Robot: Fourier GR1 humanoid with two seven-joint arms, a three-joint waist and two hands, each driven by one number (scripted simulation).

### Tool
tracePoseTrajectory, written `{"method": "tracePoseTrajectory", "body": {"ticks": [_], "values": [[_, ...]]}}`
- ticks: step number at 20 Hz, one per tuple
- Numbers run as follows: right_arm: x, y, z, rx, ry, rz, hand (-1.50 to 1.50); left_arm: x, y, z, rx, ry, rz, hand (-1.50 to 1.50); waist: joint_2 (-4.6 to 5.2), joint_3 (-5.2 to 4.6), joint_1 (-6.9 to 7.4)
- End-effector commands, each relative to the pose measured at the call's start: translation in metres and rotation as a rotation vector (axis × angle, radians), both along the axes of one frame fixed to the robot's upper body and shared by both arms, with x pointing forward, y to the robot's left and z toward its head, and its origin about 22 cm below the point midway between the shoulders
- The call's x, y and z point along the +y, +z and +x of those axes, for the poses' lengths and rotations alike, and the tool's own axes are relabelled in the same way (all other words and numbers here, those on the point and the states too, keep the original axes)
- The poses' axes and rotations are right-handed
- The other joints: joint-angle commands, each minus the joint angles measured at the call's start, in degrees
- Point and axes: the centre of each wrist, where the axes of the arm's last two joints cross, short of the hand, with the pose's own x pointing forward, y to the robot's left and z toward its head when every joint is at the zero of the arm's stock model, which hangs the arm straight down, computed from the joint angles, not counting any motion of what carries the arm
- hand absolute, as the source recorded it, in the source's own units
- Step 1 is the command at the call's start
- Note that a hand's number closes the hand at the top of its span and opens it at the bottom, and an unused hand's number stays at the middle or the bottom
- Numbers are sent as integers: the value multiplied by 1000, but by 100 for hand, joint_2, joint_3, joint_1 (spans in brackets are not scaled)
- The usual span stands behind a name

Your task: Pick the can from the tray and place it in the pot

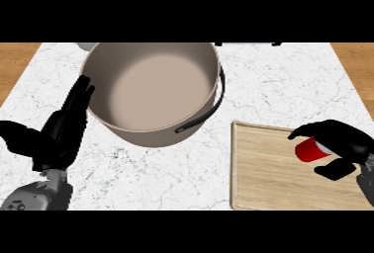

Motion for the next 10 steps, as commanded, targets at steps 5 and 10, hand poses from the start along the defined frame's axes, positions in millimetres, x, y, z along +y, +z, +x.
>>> {"method": "tracePoseTrajectory", "body": {"ticks": [5, 10], "values": [[-4, -15, -7, -66, 64, 81, 150, -9, -25, -6, 65, -24, -8, 0, 45, -43, -32], [7, -3, 19, -95, 53, 106, 150, -5, -11, -4, 90, -48, -21, 0, 53, -42, 13]]}}
